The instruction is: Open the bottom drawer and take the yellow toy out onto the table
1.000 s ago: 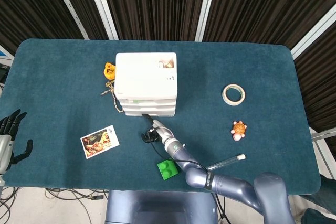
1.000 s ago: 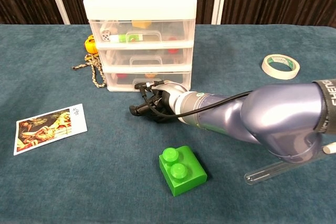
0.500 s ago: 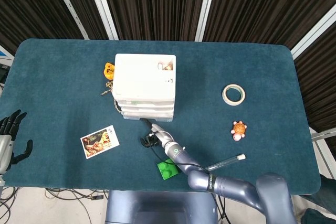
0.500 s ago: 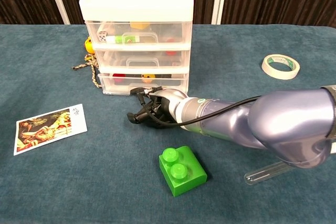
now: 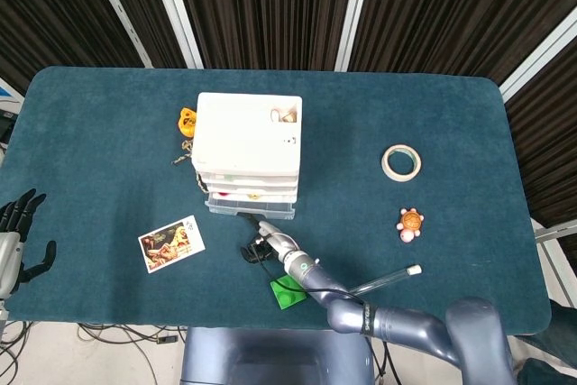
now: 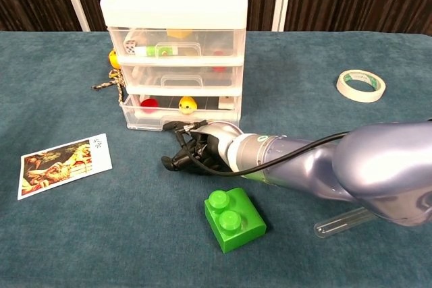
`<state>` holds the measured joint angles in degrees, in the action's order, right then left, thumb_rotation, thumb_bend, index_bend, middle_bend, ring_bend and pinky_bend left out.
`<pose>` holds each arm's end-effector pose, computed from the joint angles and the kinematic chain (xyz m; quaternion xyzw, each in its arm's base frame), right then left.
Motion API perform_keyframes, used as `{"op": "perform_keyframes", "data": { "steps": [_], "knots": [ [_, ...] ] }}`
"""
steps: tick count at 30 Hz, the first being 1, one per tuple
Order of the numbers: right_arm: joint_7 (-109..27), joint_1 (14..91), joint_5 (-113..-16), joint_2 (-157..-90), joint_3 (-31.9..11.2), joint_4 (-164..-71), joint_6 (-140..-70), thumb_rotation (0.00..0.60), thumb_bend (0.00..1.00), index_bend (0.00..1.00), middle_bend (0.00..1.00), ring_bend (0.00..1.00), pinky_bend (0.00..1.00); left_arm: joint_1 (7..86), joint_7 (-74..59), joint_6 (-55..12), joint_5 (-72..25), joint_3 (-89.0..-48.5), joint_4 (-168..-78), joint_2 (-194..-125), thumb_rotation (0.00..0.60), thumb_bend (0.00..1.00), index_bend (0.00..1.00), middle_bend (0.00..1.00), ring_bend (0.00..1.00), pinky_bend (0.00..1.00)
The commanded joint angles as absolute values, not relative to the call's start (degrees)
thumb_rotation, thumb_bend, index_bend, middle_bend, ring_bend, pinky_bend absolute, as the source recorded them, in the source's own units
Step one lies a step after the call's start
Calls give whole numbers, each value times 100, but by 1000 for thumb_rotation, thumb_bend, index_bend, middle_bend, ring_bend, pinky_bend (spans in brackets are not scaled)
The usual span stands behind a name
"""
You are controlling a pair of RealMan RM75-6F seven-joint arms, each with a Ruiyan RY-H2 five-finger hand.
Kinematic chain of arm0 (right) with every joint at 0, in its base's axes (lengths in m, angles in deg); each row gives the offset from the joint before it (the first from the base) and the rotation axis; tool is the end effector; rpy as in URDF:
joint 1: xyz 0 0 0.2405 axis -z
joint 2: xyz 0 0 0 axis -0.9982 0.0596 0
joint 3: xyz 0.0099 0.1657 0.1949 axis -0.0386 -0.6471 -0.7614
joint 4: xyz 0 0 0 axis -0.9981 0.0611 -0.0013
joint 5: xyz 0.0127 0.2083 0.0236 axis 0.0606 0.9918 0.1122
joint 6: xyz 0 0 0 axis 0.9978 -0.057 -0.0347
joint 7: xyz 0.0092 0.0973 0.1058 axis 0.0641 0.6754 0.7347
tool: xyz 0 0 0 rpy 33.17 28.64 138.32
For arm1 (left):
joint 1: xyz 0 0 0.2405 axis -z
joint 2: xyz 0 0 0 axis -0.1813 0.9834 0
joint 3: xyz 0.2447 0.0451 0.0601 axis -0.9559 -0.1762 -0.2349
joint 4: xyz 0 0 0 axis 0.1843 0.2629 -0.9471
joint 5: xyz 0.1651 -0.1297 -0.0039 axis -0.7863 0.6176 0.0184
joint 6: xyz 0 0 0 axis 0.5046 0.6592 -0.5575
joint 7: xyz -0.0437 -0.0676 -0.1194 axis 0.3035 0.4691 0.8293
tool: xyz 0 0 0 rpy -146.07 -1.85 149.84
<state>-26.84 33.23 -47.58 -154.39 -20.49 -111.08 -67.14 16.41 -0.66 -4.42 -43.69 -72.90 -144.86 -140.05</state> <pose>-0.0506 -0.3129 -0.1725 0.5513 -0.7608 0.3313 0.0873 -0.3128 0.1905 0.1579 -0.5493 -0.4524 -0.4128 0.5685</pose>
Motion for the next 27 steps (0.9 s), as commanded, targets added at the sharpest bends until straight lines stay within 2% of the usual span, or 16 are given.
{"op": "perform_keyframes", "data": {
  "steps": [1,19,27],
  "knots": [
    [-2698,3327,-4759,-15422,-2021,-11134,-6717,600,558,81,910,918,1000,1643,-69,-447,-4363,-7288,-14492,-14002,600,478,56,0,0,0],
    [-2688,3439,-4557,-15238,-1943,-11304,-6850,600,557,114,910,918,1000,1651,-103,-487,-4355,-7306,-14529,-13976,600,478,57,0,0,0],
    [-2598,3584,-4786,-15074,-2001,-11601,-6951,600,557,122,910,918,1000,1654,-102,-497,-4345,-7304,-14522,-13981,600,478,56,0,0,0]
  ]
}}
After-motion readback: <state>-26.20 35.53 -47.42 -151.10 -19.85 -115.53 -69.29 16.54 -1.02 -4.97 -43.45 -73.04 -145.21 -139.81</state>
